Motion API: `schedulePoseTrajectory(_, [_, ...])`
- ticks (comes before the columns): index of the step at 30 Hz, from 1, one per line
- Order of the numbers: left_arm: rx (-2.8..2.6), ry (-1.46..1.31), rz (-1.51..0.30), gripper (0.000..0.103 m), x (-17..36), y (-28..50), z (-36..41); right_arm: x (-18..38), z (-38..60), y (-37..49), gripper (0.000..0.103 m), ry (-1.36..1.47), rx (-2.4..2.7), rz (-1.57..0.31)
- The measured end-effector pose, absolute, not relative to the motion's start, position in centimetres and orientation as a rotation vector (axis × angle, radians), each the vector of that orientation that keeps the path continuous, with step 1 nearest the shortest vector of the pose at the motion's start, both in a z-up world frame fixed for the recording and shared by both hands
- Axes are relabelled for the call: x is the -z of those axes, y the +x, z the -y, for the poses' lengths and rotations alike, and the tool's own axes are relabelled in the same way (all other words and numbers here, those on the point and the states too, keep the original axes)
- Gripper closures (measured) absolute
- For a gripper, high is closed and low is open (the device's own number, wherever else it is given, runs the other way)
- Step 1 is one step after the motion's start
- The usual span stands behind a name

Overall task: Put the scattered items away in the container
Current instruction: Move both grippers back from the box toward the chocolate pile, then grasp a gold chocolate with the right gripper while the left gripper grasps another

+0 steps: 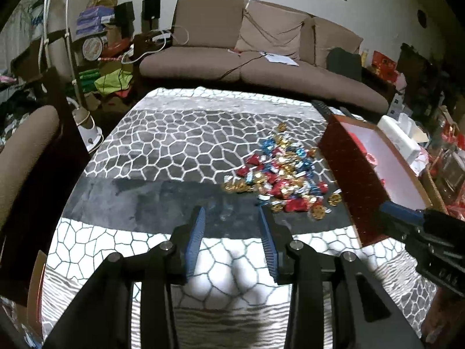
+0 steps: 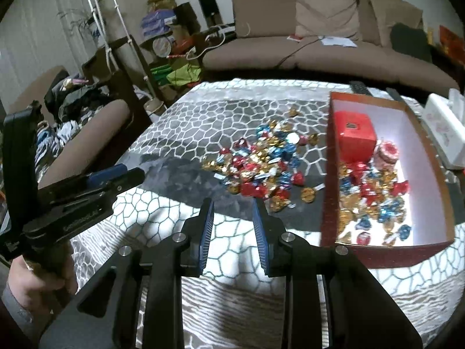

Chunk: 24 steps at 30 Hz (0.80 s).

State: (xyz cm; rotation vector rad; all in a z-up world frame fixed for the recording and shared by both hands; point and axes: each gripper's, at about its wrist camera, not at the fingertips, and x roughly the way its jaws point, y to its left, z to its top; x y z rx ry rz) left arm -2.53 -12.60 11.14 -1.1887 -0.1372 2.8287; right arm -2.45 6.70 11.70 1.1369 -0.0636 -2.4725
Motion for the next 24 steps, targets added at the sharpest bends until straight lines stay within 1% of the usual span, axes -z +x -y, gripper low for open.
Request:
schedulePoseTrajectory(9, [-2.751, -1.224, 0.180, 0.063, -7.7, -5.0, 13.6, -7.2, -6.1, -3.9, 0.076, 1.199, 2.436, 0.045])
schedulePoseTrajectory(13, [-2.678, -1.211, 0.289, 0.063, -6.1, -6.3, 14.4, -5.8, -6.4, -4.6, 0.076, 1.205, 2.431, 0.038])
schedulePoseTrajectory(15, [-2.644, -1.230, 0.367, 0.063, -5.1, -7.2, 15.0, -5.2, -6.1, -5.2, 0.076, 1.211, 2.439, 0.001])
schedulePoseTrajectory(17, [-2.617, -1.250, 0.398, 0.063, -4.4, -7.9, 14.9, -4.7, -5.8, -5.7, 0.076, 1.214, 2.456, -0.037])
schedulePoseTrajectory(20, [-2.592, -1.257, 0.378, 0.063, -3.7, -8.8, 14.0, -4.0, -5.2, -6.5, 0.076, 1.208, 2.471, -0.067])
schedulePoseTrajectory(24, [-2.605, -1.277, 0.297, 0.063, -3.0, -9.8, 13.2, -3.7, -4.9, -7.1, 0.077, 1.212, 2.551, -0.137])
